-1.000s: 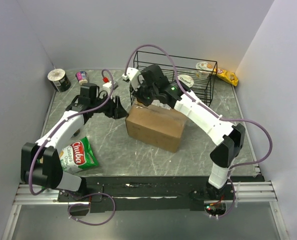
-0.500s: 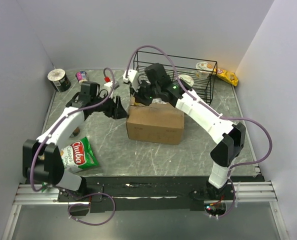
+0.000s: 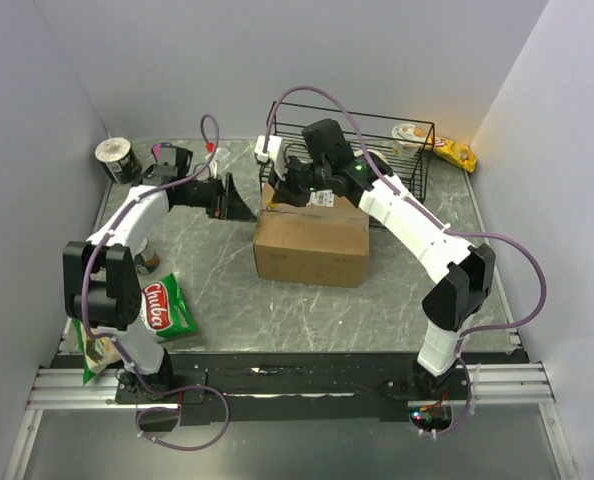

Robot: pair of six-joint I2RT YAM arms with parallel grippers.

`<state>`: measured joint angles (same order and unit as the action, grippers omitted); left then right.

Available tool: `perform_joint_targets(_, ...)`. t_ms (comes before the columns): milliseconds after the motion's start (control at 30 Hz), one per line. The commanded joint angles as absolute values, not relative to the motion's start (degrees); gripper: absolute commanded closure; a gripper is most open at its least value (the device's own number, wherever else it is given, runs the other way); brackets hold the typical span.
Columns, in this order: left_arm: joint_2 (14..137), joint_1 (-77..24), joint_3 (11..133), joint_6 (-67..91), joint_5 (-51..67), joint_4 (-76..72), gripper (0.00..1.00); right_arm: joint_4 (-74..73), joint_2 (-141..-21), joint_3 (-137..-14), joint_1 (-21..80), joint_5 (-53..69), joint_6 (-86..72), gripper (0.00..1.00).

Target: Unpack the express box

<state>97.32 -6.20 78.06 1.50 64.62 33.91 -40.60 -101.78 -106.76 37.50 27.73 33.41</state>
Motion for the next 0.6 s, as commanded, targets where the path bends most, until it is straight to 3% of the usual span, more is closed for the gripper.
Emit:
perform_joint_targets(0,98.43,-9.48,80.50,8.78,64.17,30.67,0.03,-37.88,-98.97,-106.53,36.83,30.15,34.72,1.00)
perform_joint_targets(267,100.72,-12.48,76.48,11.86,51.88,29.80,0.02,-38.58,-98.79,-105.91,35.60,32.25,34.89,1.00)
perform_joint_targets(567,102.66,-12.66,73.56,16.87,48.87,27.69,0.02,-42.54,-98.61,-106.00,31.91,34.54,36.21,1.00)
